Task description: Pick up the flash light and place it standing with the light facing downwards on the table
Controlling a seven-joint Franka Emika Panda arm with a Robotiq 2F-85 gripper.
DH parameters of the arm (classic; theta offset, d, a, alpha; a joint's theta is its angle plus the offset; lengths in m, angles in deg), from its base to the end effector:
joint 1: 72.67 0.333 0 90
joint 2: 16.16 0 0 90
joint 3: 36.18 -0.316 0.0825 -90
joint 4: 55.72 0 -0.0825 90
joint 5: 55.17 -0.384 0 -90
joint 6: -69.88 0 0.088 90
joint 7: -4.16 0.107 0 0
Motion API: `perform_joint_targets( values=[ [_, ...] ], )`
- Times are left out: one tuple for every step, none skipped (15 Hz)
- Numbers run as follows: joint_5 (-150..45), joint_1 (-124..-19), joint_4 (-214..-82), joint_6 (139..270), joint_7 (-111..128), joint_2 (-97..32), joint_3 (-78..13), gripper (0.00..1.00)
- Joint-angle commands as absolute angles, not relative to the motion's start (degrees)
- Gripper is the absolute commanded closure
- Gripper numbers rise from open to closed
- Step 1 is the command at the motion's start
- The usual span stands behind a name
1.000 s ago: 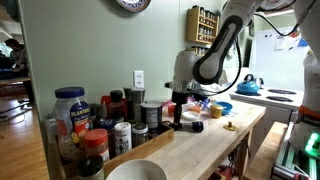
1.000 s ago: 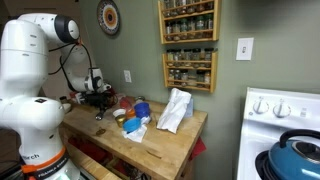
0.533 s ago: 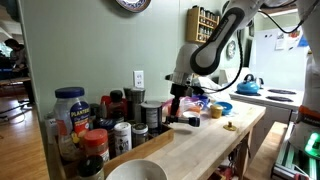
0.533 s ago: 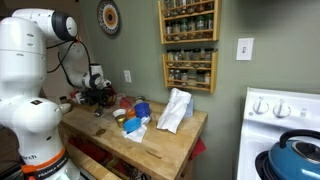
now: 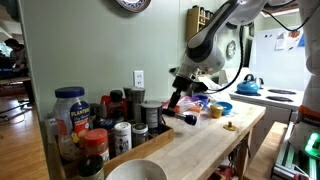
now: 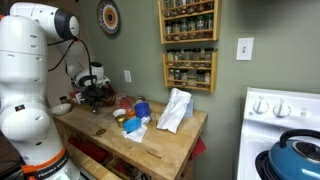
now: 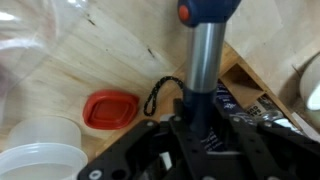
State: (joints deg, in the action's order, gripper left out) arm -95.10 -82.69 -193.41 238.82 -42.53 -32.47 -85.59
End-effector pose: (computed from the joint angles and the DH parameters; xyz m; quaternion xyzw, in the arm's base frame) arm 0.4237 0.2993 0.2589 -0.8943 -0.3652 -0.1480 0.2121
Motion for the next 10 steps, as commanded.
perform_joint_targets(
  values=[
    [-105.3,-92.5,-194.8,239.9,-55.9,-33.1,-95.5,0.92],
    [-107.6,-94.7,-195.1,239.7,-59.3,-33.3,-97.5,0.92],
    [-109.8,-96.8,-195.2,239.7,-62.6,-33.8,-99.4,0.92],
    [-111.2,-97.4,-196.0,240.1,-62.5,-33.4,-99.4,0.92],
    [-108.0,-94.4,-194.5,238.8,-59.3,-33.1,-96.7,0.70],
    [-109.0,-95.6,-194.8,238.8,-60.6,-33.2,-97.5,0.70],
    [-109.4,-96.3,-195.0,238.9,-61.1,-33.4,-97.8,0.70],
    [-109.5,-96.6,-195.2,238.9,-61.3,-33.5,-97.9,0.70],
    [-109.5,-96.7,-195.2,238.9,-61.3,-33.6,-98.0,0.70],
    [-109.5,-96.7,-195.2,238.9,-61.3,-33.6,-98.1,0.92]
  ],
)
